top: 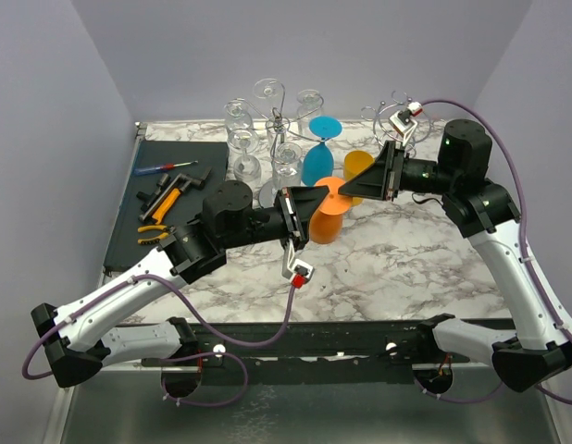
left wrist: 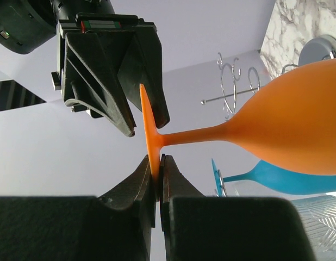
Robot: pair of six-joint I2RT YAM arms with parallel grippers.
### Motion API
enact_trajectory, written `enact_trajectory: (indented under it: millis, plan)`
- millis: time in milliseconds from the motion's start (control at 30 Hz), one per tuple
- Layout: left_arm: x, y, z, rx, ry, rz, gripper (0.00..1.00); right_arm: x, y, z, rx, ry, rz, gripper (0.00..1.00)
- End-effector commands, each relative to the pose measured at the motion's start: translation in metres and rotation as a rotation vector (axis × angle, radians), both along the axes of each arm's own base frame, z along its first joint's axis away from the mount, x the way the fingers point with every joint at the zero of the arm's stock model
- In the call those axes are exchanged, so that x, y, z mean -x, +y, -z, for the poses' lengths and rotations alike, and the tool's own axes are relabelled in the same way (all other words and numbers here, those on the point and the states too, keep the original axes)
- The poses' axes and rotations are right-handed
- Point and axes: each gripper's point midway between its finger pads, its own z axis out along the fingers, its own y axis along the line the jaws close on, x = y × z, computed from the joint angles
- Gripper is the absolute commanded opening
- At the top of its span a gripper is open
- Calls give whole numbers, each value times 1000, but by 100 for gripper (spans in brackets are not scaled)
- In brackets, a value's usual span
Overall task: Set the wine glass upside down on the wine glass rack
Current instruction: Turn the wine glass upside down at the wine rack.
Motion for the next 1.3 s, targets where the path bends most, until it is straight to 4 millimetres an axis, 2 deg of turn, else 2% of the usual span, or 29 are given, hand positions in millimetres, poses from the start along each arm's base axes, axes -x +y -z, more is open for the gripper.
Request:
enact_trajectory:
  millis: [0, 100, 167, 200, 233, 300, 433, 500, 633, 800, 900, 1033, 1167, 1267]
  plan:
    - [-5, -1, -7, 22, -85, -23, 0, 9, 2, -8, -38, -3, -53, 33]
    - [-8, 0, -10, 33, -108, -38, 0, 9, 3, -13, -45, -18, -53, 25]
    - [-7, 1, -8, 34, -105, -39, 0, 9, 3, -18, -51, -31, -54, 13]
    - [-7, 1, -6, 32, -102, -38, 5, 7, 3, -20, -53, -37, -52, 7]
    - [-6, 2, -6, 31, -102, -36, 15, 6, 3, -22, -53, -41, -46, 1]
    - [-5, 2, -5, 36, -93, -35, 37, 2, 3, -25, -49, -50, -24, 0]
    - [-3, 9, -12, 77, -36, -44, 68, -8, 0, -24, -11, -61, 35, 1]
    - [-1, 13, -13, 96, -2, -55, 81, -14, -3, -24, 15, -61, 73, 0]
    - [2, 24, -13, 116, 68, -74, 98, -23, -9, -24, 57, -63, 144, 1]
    - [6, 38, -8, 131, 147, -106, 99, -38, -16, -24, 99, -74, 235, 1]
    - [10, 46, -9, 165, 220, -119, 99, -53, -13, -15, 114, -61, 253, 0]
    - [11, 58, -32, 288, 396, -160, 99, -72, -14, -10, 139, -77, 285, 0]
    - [-4, 85, -68, 451, 564, -312, 99, -85, -21, -19, 130, -99, 314, 0]
    - [-9, 103, -88, 547, 669, -399, 99, -91, -25, -28, 114, -119, 321, 0]
